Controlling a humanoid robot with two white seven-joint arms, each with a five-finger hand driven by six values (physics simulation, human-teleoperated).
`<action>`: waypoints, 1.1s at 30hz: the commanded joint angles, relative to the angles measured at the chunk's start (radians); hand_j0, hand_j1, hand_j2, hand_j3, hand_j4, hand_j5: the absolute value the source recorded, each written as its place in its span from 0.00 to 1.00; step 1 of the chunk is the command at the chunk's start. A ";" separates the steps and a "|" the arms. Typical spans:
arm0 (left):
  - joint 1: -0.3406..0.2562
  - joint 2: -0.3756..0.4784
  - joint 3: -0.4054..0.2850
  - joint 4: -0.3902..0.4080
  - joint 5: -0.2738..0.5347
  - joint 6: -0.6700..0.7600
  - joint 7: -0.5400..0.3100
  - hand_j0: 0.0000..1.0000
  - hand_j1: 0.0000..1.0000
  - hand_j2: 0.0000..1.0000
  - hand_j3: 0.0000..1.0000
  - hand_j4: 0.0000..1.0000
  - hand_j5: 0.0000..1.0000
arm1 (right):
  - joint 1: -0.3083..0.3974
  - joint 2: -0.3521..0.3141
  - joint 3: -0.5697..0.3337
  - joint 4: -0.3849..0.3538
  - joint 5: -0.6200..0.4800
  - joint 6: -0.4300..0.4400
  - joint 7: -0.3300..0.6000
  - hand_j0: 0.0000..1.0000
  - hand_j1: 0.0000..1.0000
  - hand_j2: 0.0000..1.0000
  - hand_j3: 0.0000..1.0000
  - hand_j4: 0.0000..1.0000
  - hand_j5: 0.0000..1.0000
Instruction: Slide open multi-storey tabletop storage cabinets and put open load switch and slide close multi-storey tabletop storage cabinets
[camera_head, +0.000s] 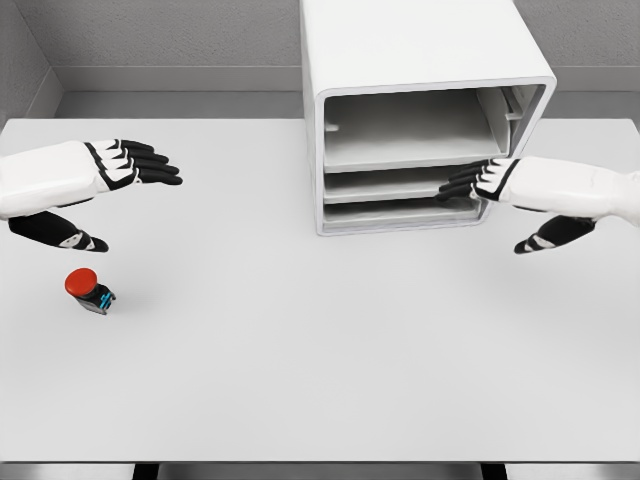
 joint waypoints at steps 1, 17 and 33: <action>0.000 0.000 0.000 0.000 0.008 0.003 -0.001 1.00 1.00 1.00 1.00 1.00 1.00 | 0.000 0.015 -0.007 -0.004 -0.015 0.002 0.001 1.00 1.00 1.00 1.00 1.00 1.00; 0.135 0.122 0.002 0.106 -0.116 0.003 -0.006 1.00 1.00 1.00 1.00 1.00 1.00 | -0.054 0.064 -0.007 -0.006 -0.014 0.002 0.015 1.00 1.00 1.00 1.00 1.00 1.00; 0.216 0.069 -0.013 0.182 -0.032 0.003 0.006 1.00 1.00 1.00 1.00 1.00 1.00 | -0.083 0.170 -0.007 -0.006 -0.014 0.031 0.088 1.00 1.00 1.00 1.00 1.00 1.00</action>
